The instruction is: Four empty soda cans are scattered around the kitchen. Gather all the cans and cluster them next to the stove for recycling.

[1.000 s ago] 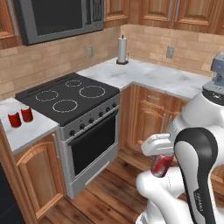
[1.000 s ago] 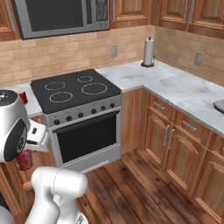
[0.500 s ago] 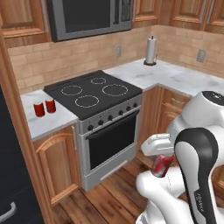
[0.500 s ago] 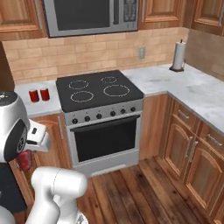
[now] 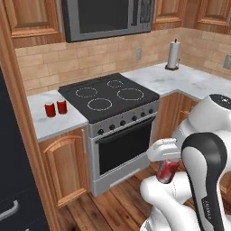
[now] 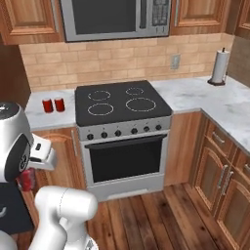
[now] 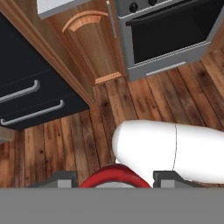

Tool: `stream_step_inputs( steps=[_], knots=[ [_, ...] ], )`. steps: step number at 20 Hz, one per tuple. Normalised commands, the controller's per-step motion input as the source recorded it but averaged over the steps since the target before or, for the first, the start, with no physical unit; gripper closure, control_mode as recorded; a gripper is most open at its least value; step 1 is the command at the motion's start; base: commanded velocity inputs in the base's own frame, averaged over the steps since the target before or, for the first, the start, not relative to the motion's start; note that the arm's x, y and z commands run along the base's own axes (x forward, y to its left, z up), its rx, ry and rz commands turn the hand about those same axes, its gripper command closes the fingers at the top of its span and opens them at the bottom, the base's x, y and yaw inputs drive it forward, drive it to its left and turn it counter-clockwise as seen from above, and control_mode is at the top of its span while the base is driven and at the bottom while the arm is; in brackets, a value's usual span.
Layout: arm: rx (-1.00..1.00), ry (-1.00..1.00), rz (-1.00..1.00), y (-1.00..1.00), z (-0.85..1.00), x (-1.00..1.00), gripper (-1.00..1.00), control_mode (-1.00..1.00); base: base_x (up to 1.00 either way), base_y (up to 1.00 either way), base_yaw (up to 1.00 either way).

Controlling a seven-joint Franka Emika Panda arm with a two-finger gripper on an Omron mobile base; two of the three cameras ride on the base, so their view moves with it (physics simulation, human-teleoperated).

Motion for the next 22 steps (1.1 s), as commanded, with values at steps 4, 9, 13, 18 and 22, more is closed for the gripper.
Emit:
stream_step_inputs(
  steps=[4, 9, 13, 18, 22],
  knots=[
    [0.00, 0.00, 0.00, 0.00, 0.00, 0.00, 1.00, 1.00, 0.49, -0.33, 0.01],
    [0.00, 0.00, 0.00, 0.00, 0.00, 0.00, 1.00, 1.00, 0.61, -0.13, 0.08],
    [0.00, 0.00, 0.00, 0.00, 0.00, 0.00, 1.00, 1.00, 0.49, 0.00, 0.23],
    [0.00, 0.00, 0.00, 0.00, 0.00, 0.00, 1.00, 1.00, 0.23, -0.04, 0.29],
    [0.00, 0.00, 0.00, 0.00, 0.00, 0.00, 1.00, 1.00, 0.26, -0.11, 0.28]
  ],
)
